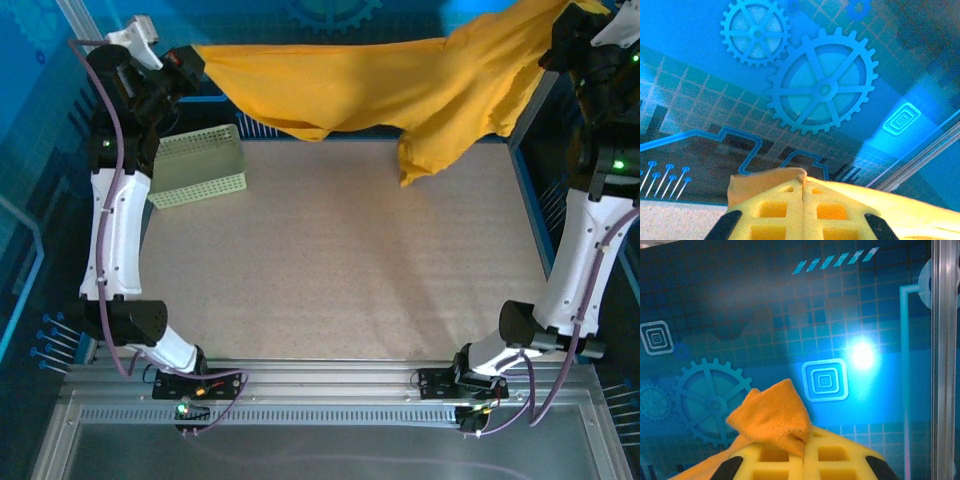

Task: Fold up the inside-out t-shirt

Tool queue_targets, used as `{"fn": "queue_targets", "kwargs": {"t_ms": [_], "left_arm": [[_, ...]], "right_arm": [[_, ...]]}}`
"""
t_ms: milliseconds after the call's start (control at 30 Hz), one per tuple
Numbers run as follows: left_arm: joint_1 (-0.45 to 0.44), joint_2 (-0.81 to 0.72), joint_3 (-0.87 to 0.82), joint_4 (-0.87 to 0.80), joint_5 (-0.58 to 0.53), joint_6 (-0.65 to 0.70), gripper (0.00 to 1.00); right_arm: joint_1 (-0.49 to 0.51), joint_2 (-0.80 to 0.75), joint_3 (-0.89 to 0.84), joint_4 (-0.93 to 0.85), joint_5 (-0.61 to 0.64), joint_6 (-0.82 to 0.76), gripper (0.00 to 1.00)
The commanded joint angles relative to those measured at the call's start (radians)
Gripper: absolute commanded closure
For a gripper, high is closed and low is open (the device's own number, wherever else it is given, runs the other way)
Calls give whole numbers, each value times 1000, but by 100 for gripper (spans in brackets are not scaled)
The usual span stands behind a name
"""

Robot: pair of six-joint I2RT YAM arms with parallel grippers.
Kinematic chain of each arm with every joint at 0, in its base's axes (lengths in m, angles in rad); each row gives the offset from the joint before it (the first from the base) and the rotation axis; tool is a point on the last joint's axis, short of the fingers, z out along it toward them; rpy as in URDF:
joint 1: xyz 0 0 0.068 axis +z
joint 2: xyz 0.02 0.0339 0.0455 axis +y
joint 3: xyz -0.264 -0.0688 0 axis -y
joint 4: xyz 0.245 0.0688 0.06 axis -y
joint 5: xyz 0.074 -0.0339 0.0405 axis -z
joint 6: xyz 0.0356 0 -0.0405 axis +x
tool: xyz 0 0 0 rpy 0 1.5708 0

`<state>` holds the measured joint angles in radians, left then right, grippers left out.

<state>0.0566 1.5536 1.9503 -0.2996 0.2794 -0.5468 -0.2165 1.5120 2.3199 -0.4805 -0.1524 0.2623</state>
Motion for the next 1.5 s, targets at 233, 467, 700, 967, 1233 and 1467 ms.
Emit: {"fn": "queue_targets", "kwargs": {"t_ms": [233, 467, 700, 967, 1233, 1467], "left_arm": [[17, -327, -621, 240, 130, -88, 100], [17, -598, -877, 211, 62, -67, 100], [16, -920, -1217, 222, 39, -166, 100], [15, -1150, -1435, -111, -8, -232, 100], [16, -1135, -1413, -56, 19, -242, 100], [15, -1157, -1108, -61, -18, -127, 100]], "right_arm": [[-17, -480, -715, 135, -22, 31, 100], [-18, -717, -918, 66, 56, 16, 100], [-18, -931, -1124, -53, 148, 134, 100], [6, -1071, -1254, -408, 384, 251, 100], [11, -1126, -1276, -369, 371, 238, 100], [29, -1069, -973, -297, 401, 157, 100]]}}
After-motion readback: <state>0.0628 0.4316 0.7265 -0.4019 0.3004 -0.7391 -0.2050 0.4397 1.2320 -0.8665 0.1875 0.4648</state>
